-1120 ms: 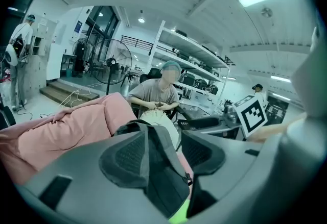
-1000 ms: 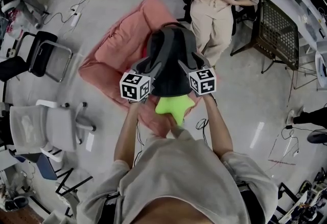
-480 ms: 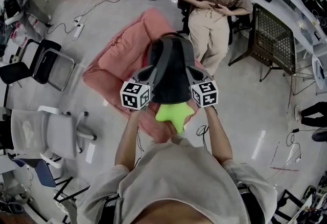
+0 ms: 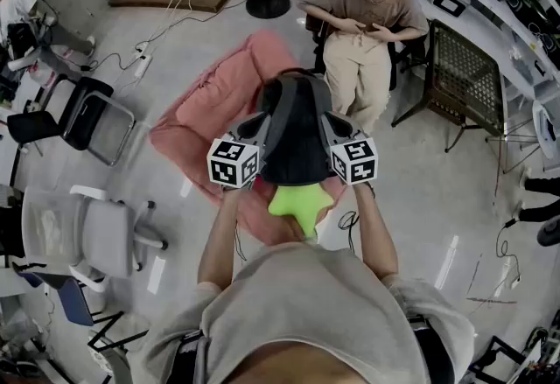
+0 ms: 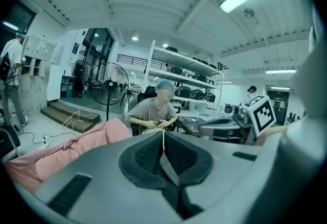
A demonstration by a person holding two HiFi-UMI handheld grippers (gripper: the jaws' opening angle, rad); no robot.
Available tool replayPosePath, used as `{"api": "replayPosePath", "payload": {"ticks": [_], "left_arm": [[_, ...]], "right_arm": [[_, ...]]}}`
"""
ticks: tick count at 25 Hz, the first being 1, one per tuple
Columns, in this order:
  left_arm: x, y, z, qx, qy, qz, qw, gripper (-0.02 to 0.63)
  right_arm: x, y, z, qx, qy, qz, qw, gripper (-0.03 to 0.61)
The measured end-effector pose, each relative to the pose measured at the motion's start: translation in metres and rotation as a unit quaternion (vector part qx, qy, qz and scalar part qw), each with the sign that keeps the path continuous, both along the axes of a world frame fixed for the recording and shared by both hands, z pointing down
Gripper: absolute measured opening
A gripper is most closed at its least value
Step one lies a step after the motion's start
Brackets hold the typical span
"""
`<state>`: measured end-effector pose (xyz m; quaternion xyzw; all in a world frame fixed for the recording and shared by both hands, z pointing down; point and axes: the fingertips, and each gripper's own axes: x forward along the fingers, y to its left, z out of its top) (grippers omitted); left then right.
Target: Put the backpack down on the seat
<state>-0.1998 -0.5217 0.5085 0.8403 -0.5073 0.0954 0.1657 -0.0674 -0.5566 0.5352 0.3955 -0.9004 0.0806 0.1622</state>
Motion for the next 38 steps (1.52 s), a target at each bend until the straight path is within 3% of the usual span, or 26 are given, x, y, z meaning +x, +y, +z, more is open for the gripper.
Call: {"api": "replayPosePath", "payload": {"ticks": [17,38], "left_arm": [[-0.003,0.011,-0.023,0.026,0.001,-0.002,0.9997,0.014],[0.000,0.004,-0.018,0.022,-0.004,0.002,0.9997,0.014]], "right_arm": [[-0.004,0.015,-0.026,0.027,-0.006,-0.010,1.000,-0.003],[-0.002,0.012,-0.024,0.026,-0.001,-0.007,1.000,-0.003]]}}
